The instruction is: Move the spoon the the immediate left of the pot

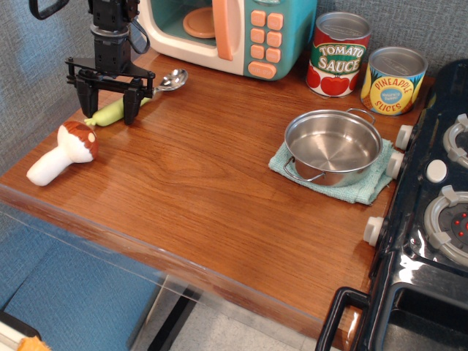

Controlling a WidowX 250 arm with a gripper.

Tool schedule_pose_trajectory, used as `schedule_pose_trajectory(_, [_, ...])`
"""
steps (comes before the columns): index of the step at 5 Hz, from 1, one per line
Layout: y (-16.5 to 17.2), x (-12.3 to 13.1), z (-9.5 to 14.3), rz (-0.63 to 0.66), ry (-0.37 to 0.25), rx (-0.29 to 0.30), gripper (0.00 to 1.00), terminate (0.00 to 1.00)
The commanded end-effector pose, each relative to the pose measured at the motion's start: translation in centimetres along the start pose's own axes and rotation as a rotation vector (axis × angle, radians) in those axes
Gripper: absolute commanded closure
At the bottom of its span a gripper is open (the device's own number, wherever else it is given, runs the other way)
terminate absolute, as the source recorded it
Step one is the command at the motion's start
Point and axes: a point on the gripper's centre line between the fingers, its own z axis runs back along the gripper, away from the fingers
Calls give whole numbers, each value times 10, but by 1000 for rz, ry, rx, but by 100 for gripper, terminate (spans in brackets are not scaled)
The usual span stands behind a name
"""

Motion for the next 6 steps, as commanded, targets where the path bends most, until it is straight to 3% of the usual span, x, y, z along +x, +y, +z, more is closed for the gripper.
schedule_pose_trajectory(1, [9,-7,11,58,-54,-41,100,0])
schedule_pose_trajectory(2, [9,-5,31,31,-117,-8,100,0])
schedule_pose_trajectory(3, [-3,-2,83,9,-291,0,100,0])
schedule_pose_trajectory(4, [-29,-5,120,-56,-359,6,100,0])
schedule_pose_trajectory(5, [-56,-19,135,-111,-394,-35,100,0])
schedule_pose_trajectory(6, [-92,-43,135,-183,-372,-85,100,0])
